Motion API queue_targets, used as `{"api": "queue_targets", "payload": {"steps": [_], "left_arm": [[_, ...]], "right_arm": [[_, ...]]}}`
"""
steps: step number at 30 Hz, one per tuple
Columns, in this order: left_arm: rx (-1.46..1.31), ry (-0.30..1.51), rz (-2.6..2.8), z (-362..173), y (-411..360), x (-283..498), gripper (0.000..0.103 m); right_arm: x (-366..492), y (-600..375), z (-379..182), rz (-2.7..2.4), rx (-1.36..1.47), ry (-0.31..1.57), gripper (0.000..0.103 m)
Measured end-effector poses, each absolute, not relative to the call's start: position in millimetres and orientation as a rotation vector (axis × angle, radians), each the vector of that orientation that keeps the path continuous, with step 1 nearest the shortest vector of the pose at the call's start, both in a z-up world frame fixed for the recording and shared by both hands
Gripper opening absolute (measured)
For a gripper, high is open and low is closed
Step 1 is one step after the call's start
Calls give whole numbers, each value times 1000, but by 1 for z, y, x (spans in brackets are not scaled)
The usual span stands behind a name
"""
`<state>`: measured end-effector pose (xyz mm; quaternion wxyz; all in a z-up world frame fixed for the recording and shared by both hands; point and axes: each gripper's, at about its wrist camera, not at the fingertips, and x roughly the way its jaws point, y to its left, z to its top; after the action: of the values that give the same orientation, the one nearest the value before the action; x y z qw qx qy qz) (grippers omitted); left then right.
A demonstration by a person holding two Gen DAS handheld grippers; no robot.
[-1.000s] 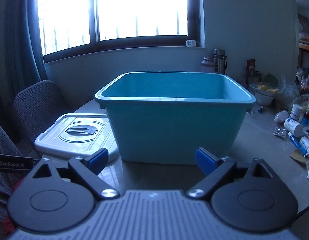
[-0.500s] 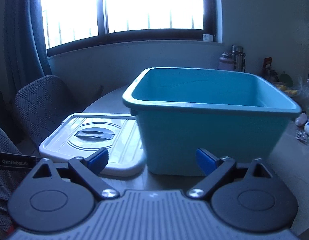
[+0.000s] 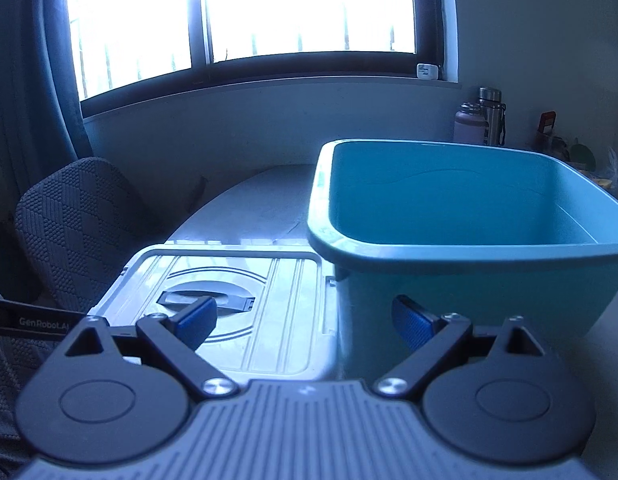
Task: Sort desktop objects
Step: 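Move both tools toward the white lid's handle, then grasp the white lid's edge with the left tool and lift it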
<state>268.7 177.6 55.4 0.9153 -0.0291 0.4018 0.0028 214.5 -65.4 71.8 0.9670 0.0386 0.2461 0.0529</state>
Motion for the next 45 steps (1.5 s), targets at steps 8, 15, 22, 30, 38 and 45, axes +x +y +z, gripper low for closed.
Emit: {"api": "queue_targets", "payload": {"steps": [8, 15, 22, 30, 38, 45], "left_arm": [[-71, 850, -20, 48, 195, 286, 77], [-75, 873, -28, 39, 214, 295, 77], [-80, 881, -33, 37, 234, 307, 77], [-95, 895, -40, 32, 252, 321, 77], [-136, 927, -7, 25, 266, 337, 77], [-131, 982, -1, 15, 271, 362, 77]], "right_arm": [[225, -47, 70, 86, 76, 530, 97], [230, -29, 68, 76, 74, 553, 97], [237, -7, 67, 78, 65, 563, 97], [251, 3, 61, 58, 52, 598, 97], [270, 9, 61, 61, 31, 618, 97], [294, 14, 51, 84, 38, 668, 97]]}}
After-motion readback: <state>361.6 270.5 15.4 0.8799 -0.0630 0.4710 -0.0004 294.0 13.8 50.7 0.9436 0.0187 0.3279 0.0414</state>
